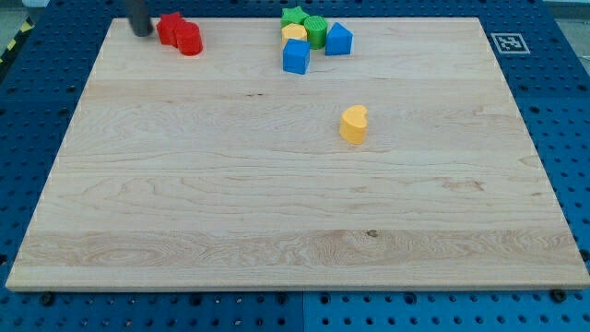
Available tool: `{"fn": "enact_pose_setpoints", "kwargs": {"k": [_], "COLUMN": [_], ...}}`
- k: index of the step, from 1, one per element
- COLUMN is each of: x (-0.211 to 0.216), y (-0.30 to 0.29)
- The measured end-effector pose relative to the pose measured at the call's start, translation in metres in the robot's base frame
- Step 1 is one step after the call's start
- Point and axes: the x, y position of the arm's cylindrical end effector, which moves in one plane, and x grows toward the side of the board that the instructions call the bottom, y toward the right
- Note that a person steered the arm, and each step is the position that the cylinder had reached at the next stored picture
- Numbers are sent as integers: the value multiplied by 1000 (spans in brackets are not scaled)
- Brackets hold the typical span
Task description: Push the red blocks close to the group of blocks
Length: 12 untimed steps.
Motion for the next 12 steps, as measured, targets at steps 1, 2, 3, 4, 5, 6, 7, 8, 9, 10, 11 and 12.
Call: {"fn": "enact_pose_setpoints", "kwargs": {"k": [1, 2, 3, 4, 5, 6, 7, 8, 9, 10, 11, 12], "x": [4, 11, 18, 19, 19, 20, 41, 70, 101, 107, 107, 105], "y": [45, 66, 82, 109, 128, 126, 92, 64, 80, 96, 96, 114]}}
